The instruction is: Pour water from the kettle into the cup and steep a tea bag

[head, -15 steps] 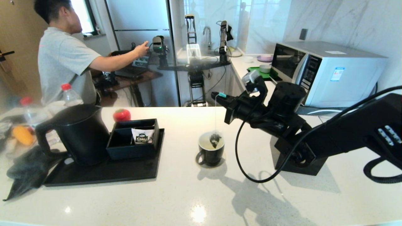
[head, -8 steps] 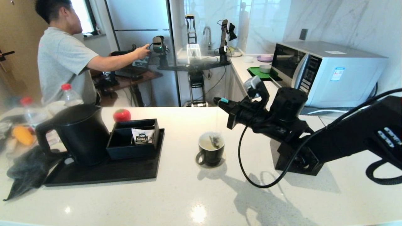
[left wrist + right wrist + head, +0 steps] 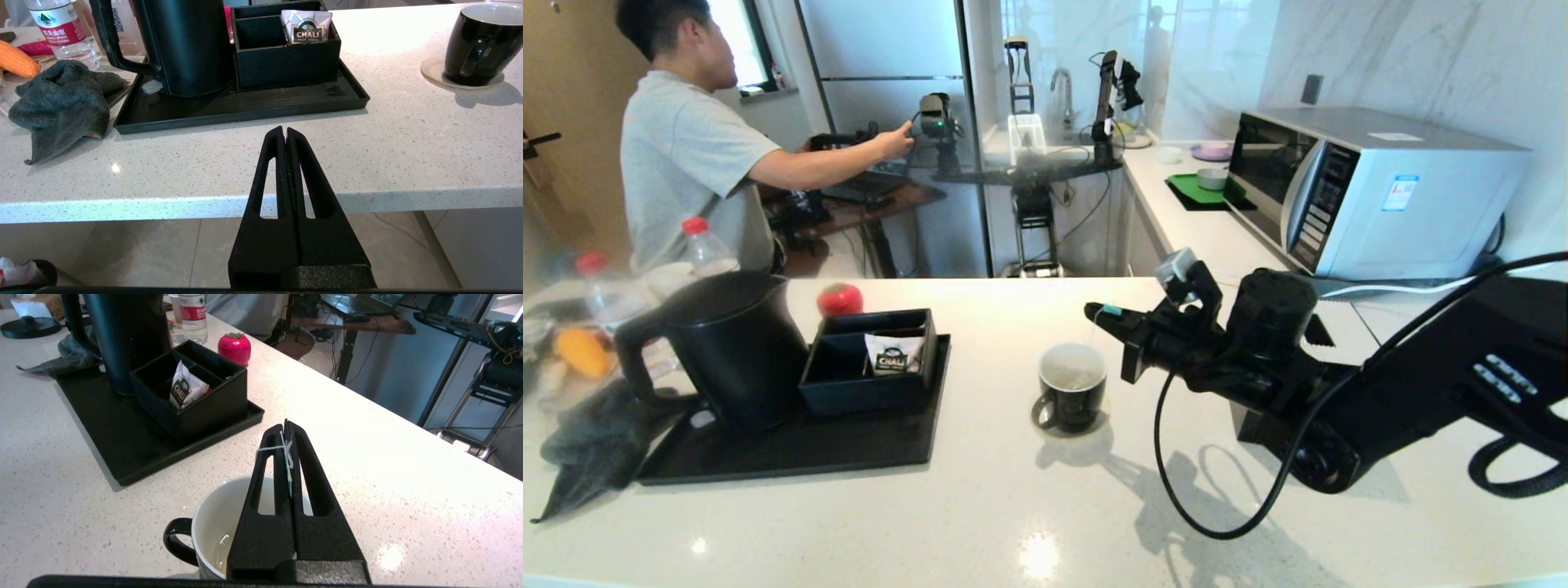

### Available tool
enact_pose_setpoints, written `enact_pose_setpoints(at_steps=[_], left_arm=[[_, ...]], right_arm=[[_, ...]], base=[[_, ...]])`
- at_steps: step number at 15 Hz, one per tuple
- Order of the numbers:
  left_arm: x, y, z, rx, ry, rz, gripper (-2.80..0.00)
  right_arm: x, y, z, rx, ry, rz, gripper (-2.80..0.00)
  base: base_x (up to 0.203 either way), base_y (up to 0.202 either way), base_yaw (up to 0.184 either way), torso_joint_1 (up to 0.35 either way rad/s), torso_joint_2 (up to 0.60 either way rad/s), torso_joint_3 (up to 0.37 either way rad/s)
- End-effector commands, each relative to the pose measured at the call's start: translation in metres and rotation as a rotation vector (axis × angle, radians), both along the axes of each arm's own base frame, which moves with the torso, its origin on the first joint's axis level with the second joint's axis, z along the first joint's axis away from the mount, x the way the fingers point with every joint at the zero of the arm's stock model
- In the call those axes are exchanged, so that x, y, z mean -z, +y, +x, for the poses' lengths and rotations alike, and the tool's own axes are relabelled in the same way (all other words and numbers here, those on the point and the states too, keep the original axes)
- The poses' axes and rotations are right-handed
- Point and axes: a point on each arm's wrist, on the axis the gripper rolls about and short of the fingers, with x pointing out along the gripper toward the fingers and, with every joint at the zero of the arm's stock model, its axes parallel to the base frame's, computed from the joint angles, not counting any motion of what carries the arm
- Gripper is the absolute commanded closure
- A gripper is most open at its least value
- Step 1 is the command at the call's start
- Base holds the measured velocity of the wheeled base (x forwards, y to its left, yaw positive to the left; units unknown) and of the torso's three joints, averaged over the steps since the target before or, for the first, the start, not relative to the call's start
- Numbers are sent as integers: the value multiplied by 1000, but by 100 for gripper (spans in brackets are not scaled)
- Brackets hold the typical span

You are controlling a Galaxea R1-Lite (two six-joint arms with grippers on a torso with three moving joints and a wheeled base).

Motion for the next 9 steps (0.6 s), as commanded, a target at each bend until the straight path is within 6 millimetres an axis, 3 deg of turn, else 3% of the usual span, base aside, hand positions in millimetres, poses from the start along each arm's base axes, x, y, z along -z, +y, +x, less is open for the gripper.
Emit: enact_pose_setpoints(at_steps=[1,9], left_arm=[[0,0,0,0,0,0,0],[0,0,0,0,0,0,0]], right_arm=[[3,2,-1,-9,3,-3,0],[11,2,-6,-13,31,-19,0]], base=[[0,0,0,0,0,0],[0,0,0,0,0,0]])
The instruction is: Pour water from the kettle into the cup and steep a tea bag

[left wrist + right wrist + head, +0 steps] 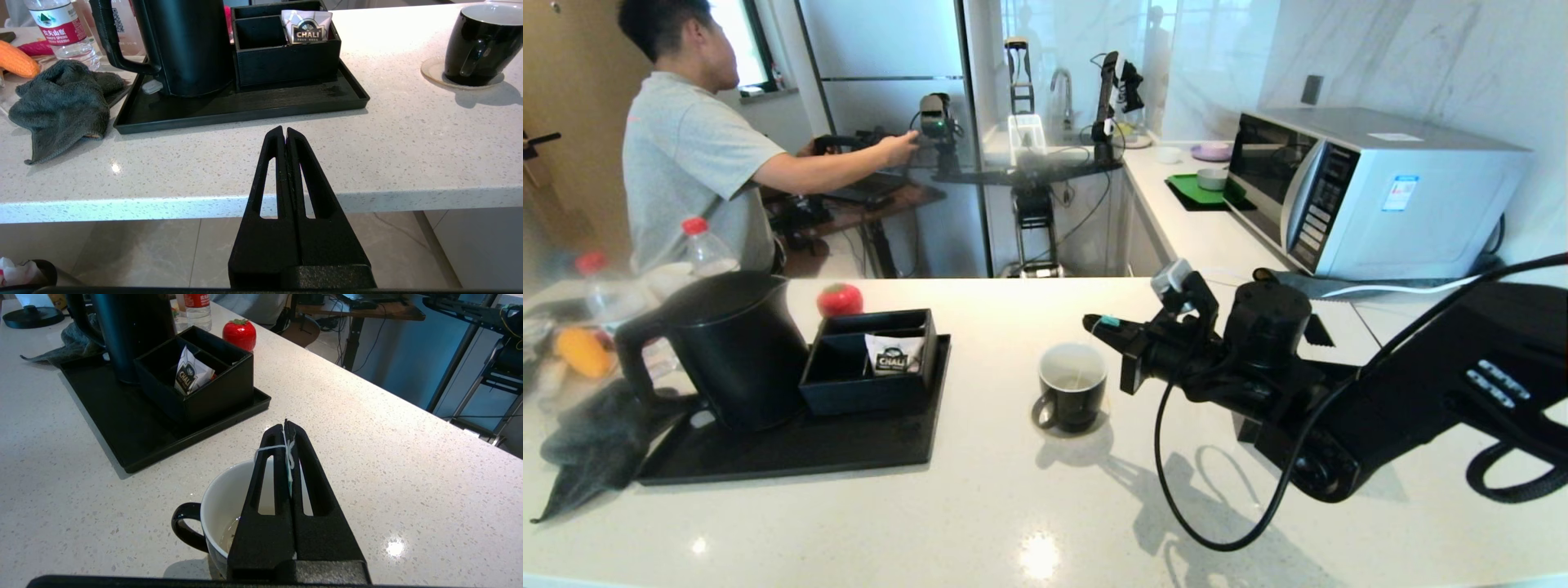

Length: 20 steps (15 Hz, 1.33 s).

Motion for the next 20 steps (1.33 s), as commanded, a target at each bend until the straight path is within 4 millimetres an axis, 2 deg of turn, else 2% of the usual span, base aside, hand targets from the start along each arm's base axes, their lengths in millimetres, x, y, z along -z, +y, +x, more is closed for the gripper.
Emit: enact_pose_setpoints(at_steps=[1,5,8,11,14,20], left_arm=[[0,0,0,0,0,0,0],[0,0,0,0,0,0,0],[0,0,0,0,0,-3,0],[0,0,0,0,0,0,0],[0,0,0,0,0,-1,0],[0,0,0,0,0,0,0]], right_arm=[[2,0,-1,-5,3,-3,0],[6,-1,-3,-6,18,-11,0],[1,-1,-3,-3,5,-4,0],[-12,-3,-5,-2,-27,15,0],[-33,-2,-5,-2,-82,47,0],[-50,-6,-9,0,-118,69,0]], base=[[0,0,0,0,0,0],[0,0,0,0,0,0],[0,0,0,0,0,0],[0,0,0,0,0,0],[0,0,0,0,0,0],[0,0,0,0,0,0]])
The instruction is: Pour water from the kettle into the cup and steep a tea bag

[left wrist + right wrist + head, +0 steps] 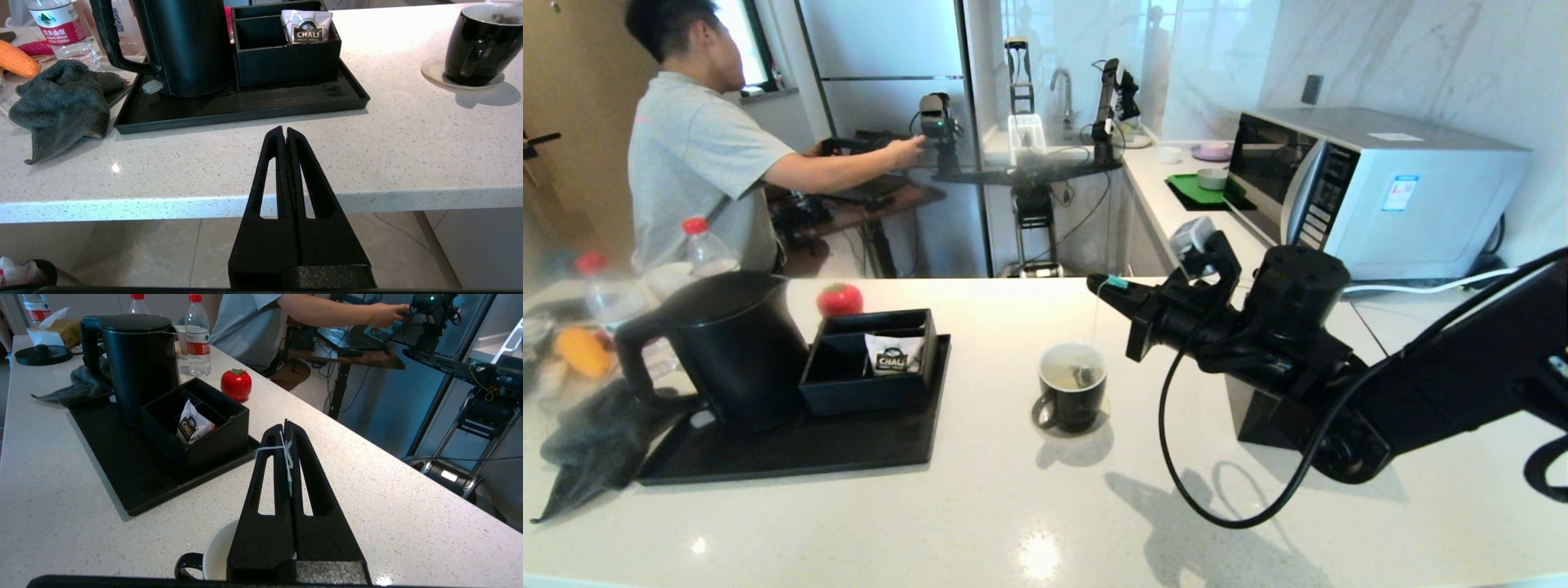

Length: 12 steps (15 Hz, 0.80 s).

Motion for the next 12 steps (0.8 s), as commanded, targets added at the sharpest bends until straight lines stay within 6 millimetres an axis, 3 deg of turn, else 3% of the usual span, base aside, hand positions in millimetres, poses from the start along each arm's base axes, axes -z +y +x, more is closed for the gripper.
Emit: enact_pose_setpoints(at_steps=[1,12], left_arm=[[0,0,0,1,0,0,0],[0,0,0,1,0,0,0]], right_arm=[[-10,-3,-4,-2,-26,14,0],[-18,-21,-12,30,-32,17,0]], base=[[0,0,0,0,0,0],[0,0,0,0,0,0]])
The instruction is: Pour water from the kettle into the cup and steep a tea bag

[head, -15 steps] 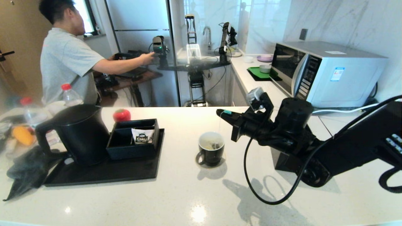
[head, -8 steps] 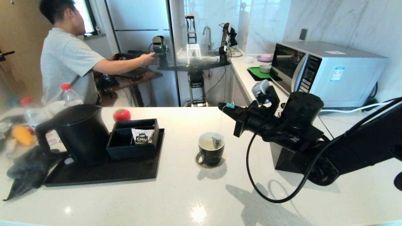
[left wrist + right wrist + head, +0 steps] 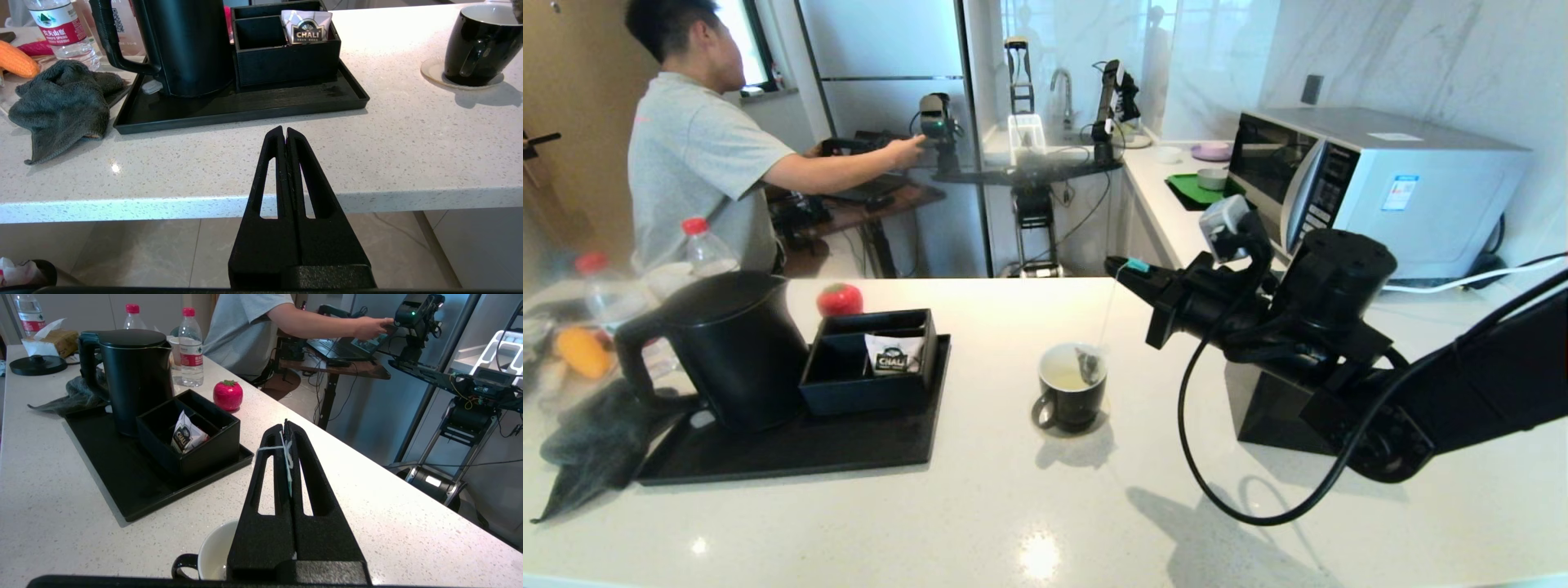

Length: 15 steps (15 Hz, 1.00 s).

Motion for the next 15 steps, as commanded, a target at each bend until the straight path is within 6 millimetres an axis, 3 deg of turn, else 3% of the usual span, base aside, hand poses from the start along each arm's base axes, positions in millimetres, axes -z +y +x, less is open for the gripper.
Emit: enact_pose_setpoints(at_steps=[1,15], left_arm=[[0,0,0,0,0,-1,0],[0,0,0,0,0,1,0]], right_arm=[[0,-3,-4,1,-2,0,0],[-4,-19,2,47,-12,5,0]], base=[[0,0,0,0,0,0],[0,0,0,0,0,0]])
